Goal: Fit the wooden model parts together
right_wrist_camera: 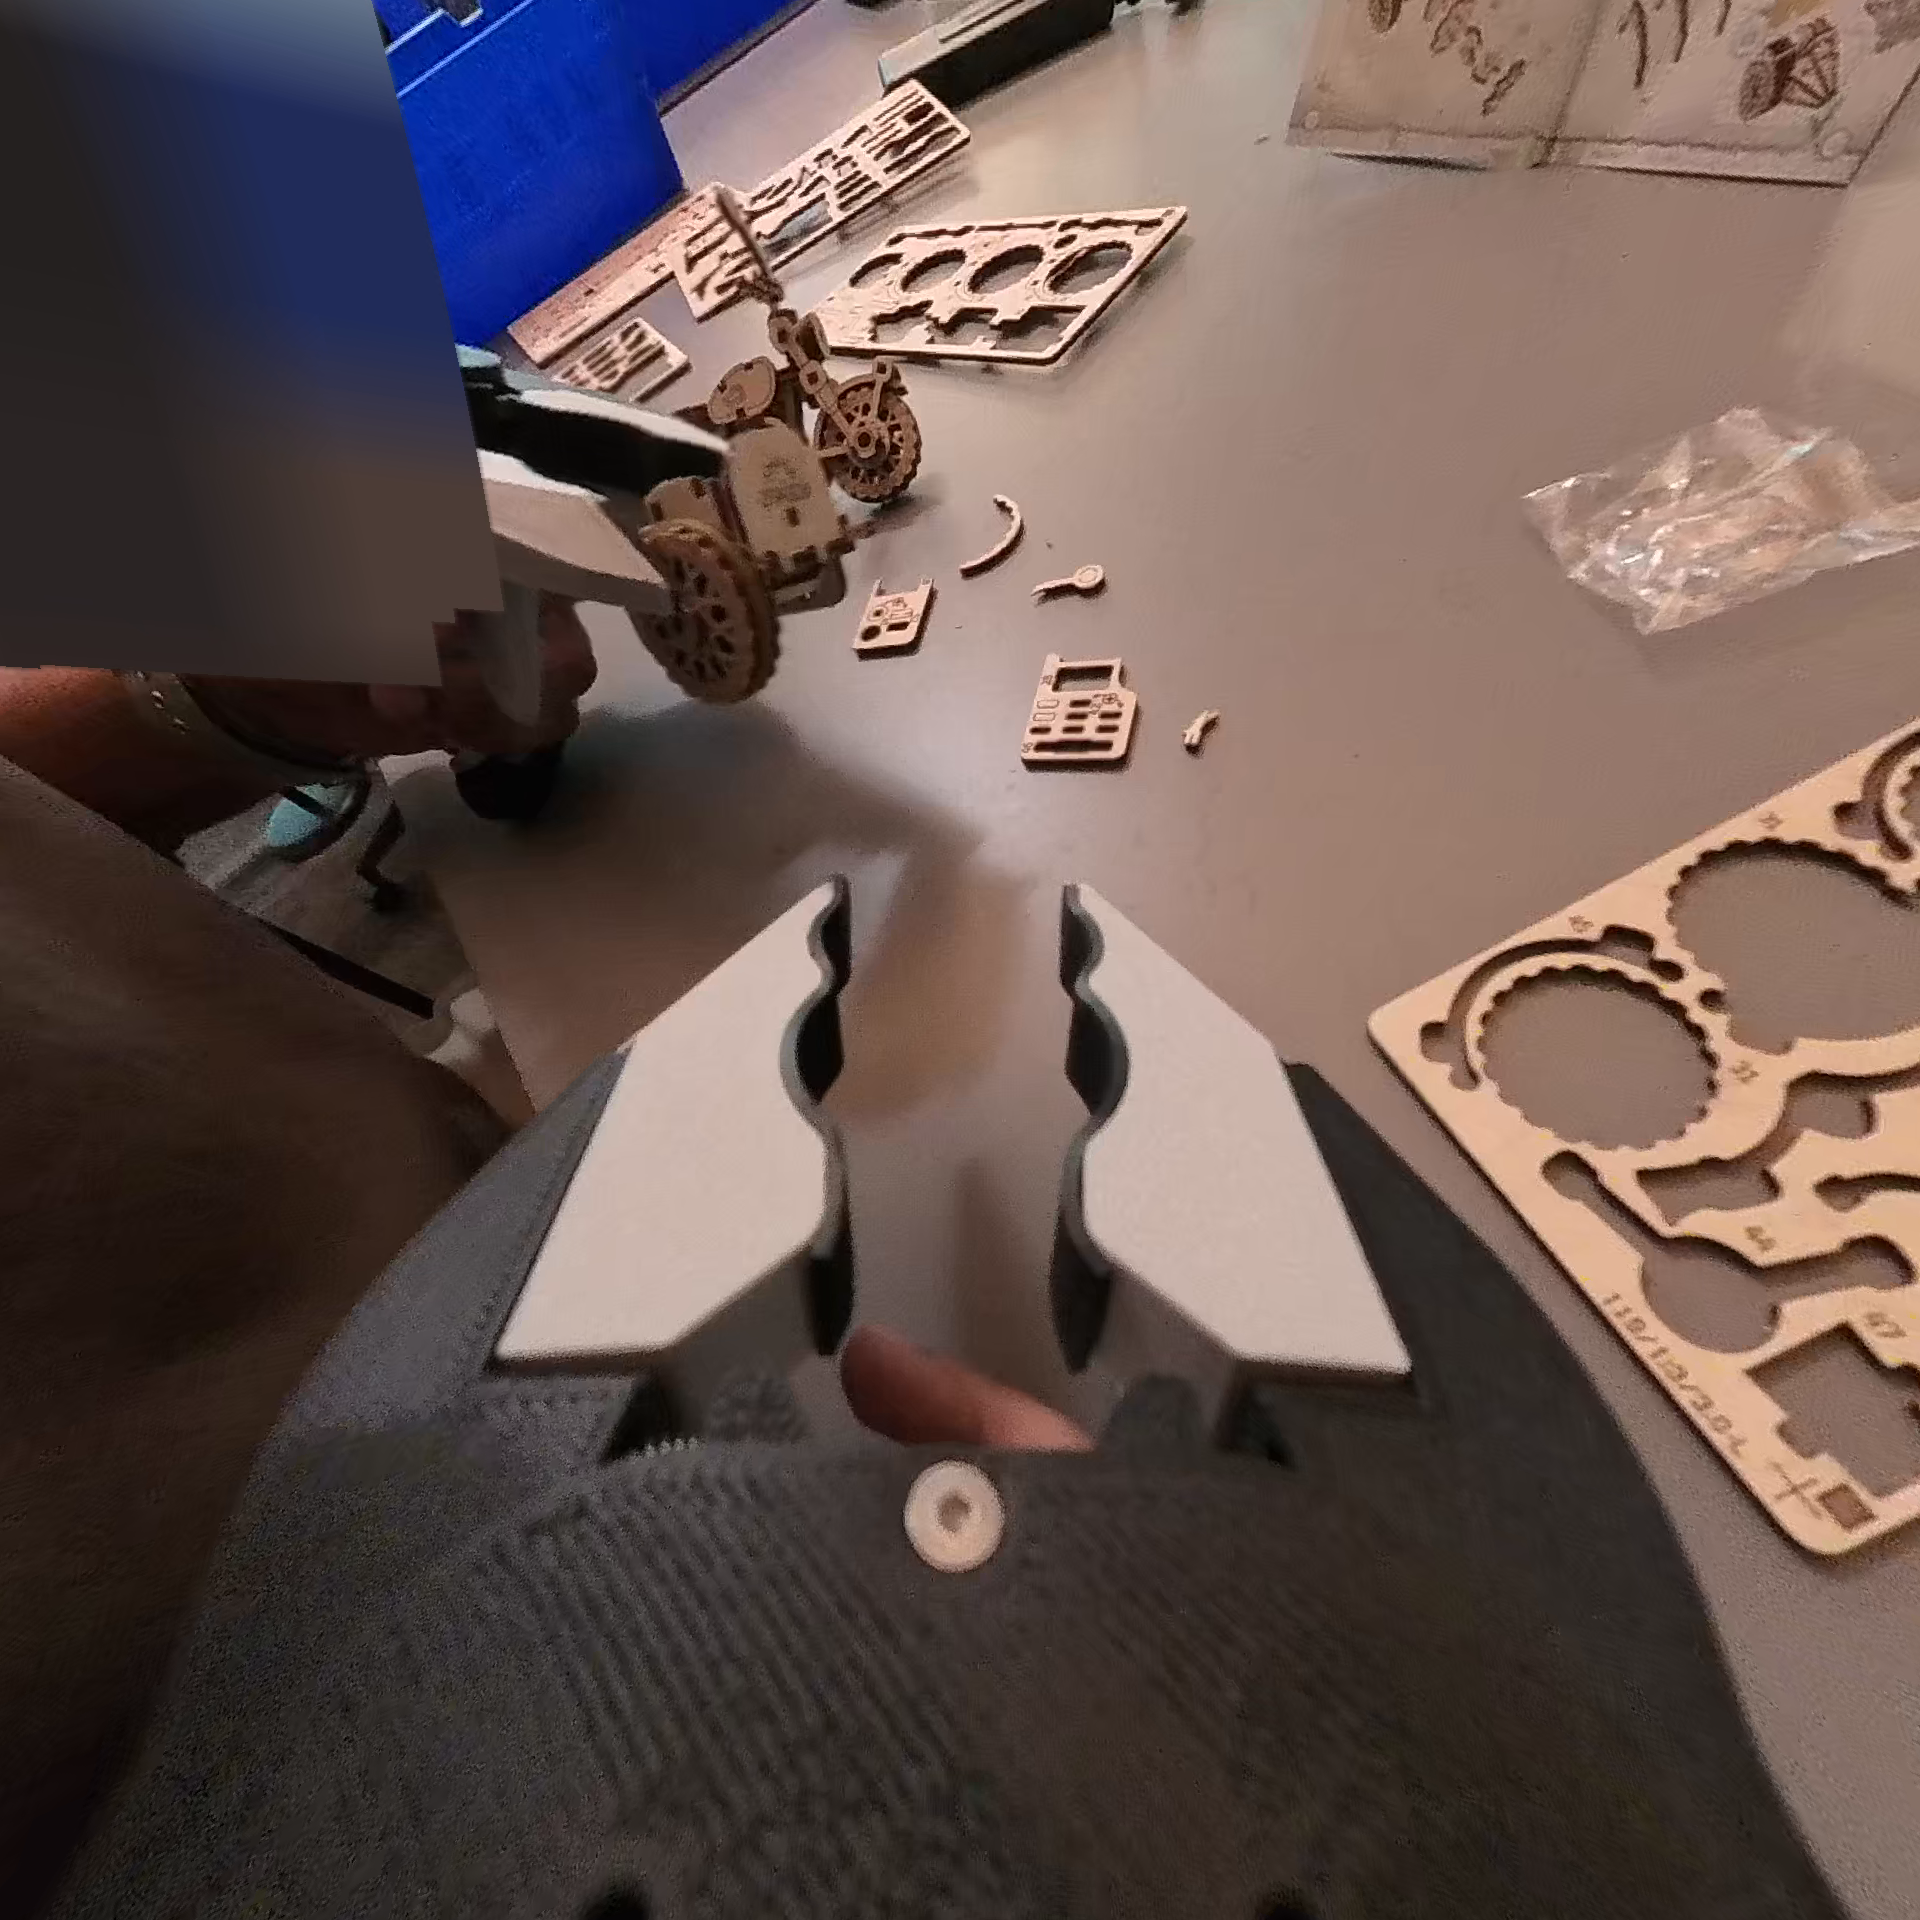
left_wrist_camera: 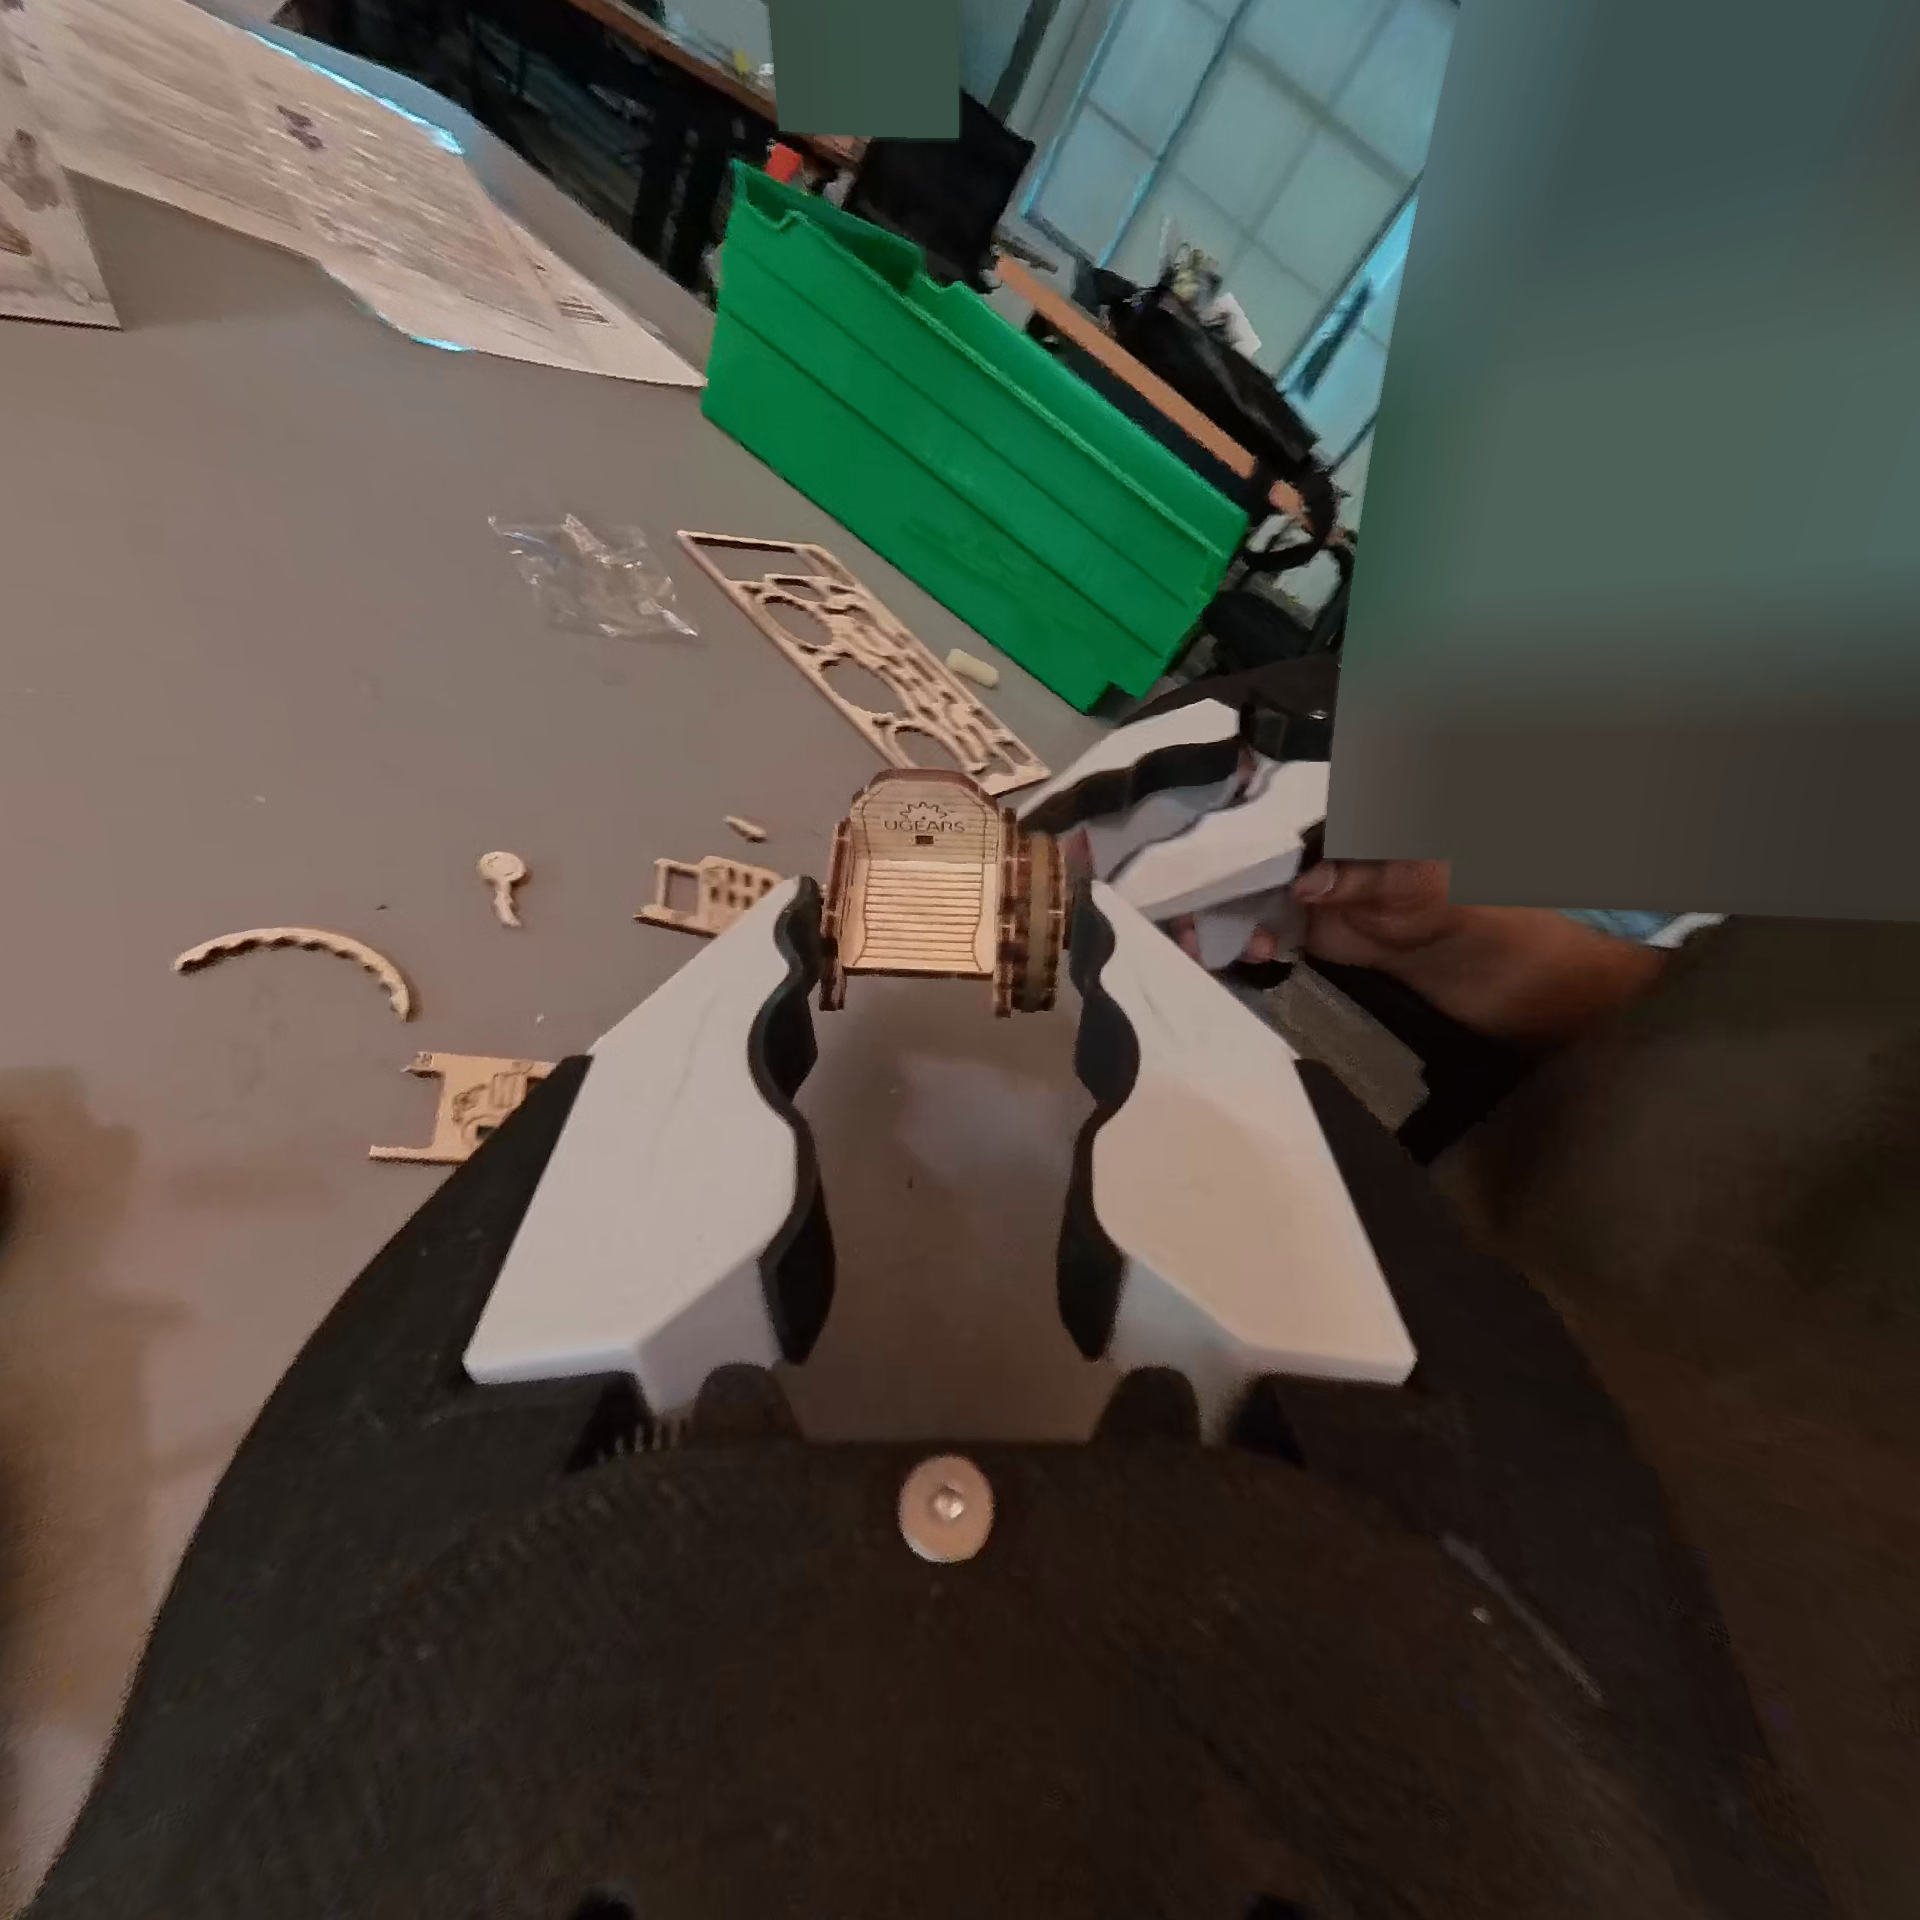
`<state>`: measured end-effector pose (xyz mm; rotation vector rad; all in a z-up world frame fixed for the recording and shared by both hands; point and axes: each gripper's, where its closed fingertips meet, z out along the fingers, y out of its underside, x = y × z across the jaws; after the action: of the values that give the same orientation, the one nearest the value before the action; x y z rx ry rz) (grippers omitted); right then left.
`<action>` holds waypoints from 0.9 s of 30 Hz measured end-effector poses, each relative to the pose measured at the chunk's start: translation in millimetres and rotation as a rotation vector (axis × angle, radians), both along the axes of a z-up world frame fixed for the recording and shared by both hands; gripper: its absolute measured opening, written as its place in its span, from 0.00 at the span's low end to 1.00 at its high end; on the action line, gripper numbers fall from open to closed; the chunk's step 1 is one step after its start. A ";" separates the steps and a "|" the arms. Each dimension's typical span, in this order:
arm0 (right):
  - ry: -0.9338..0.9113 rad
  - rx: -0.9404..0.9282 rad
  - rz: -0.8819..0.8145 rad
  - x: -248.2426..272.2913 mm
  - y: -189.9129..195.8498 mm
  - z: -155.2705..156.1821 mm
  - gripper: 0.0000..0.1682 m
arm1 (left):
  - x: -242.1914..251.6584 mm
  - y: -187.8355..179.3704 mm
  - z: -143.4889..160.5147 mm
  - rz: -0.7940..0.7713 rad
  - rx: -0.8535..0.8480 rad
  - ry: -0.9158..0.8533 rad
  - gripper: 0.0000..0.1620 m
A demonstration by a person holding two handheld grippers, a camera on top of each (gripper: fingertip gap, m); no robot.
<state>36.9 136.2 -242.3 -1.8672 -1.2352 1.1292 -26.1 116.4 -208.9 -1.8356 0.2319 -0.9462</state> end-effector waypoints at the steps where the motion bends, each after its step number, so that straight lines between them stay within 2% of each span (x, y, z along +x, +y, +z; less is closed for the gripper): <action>1: 0.017 0.008 -0.030 0.7 6.2 2.9 0.24 | 1.2 -1.9 3.5 -0.025 0.012 -0.022 0.27; 6: 0.176 0.161 -0.215 12.5 48.2 35.3 0.23 | -5.6 2.5 1.9 -0.032 -0.026 -0.092 0.27; 15: 0.201 0.031 -0.207 11.3 54.8 31.2 0.23 | -10.3 14.1 -9.4 -0.017 -0.150 -0.185 0.27; 21: 0.223 -0.042 -0.221 13.4 60.1 30.3 0.22 | -5.4 13.9 -15.0 -0.009 -0.155 -0.099 0.27; 25: 0.242 -0.062 -0.208 13.2 56.7 32.1 0.22 | 2.1 2.4 -26.3 -0.064 -0.160 0.112 0.27; 27: 0.237 -0.055 -0.188 11.8 51.5 32.4 0.22 | 1.8 -1.0 -22.9 -0.060 -0.126 0.160 0.27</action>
<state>48.7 187.7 -209.9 -1.7864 -0.8860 1.2490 -24.4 115.4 -231.8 -2.0335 0.3337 -0.8720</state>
